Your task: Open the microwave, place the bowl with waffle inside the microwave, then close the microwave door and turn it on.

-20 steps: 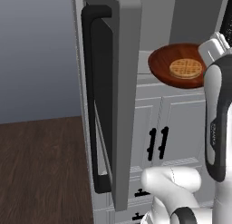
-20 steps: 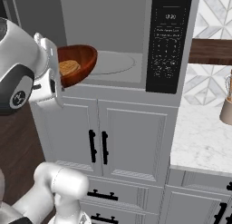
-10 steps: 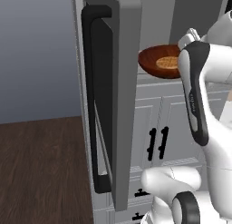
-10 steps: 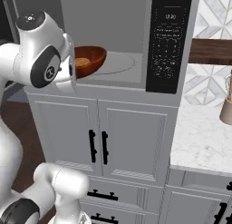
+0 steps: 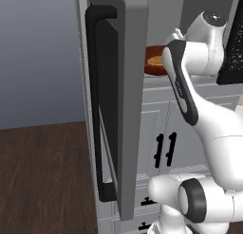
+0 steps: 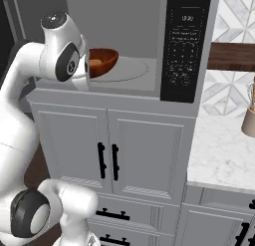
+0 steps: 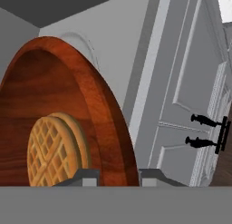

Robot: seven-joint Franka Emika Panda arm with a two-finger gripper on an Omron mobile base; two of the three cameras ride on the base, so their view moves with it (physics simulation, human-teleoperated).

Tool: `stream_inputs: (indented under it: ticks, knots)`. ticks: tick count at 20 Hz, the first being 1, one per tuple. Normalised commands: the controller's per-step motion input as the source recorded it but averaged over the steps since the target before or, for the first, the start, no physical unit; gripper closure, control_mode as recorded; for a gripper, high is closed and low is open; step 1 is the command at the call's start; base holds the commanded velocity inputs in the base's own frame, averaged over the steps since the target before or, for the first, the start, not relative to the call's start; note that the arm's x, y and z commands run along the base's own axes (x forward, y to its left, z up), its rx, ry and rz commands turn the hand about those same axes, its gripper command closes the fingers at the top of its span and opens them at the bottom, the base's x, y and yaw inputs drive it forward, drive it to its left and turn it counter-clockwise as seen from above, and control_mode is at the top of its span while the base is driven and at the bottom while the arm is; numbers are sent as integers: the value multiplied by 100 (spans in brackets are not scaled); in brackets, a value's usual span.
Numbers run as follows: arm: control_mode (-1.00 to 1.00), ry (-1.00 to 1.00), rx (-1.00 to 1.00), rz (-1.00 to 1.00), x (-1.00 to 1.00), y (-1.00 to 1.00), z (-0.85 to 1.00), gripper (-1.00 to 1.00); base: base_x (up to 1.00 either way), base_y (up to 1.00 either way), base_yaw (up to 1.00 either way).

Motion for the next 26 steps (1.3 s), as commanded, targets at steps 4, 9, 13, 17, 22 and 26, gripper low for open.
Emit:
stream_inputs:
  ticks: [4,9,13,17,22,26]
  knots:
    - [-100,0,0,0,80,4,-29,100,0,0,0]
    - [-100,0,0,0,69,0,-41,100,0,0,0]
    - [-100,0,1,0,51,0,-29,-100,0,0,0]
    - [-100,-4,3,-1,22,-1,-12,-100,0,0,0]
    - [-100,-39,14,0,-29,-19,0,-100,0,0,0]
    - [-100,-49,17,0,-75,-31,0,-100,0,0,0]
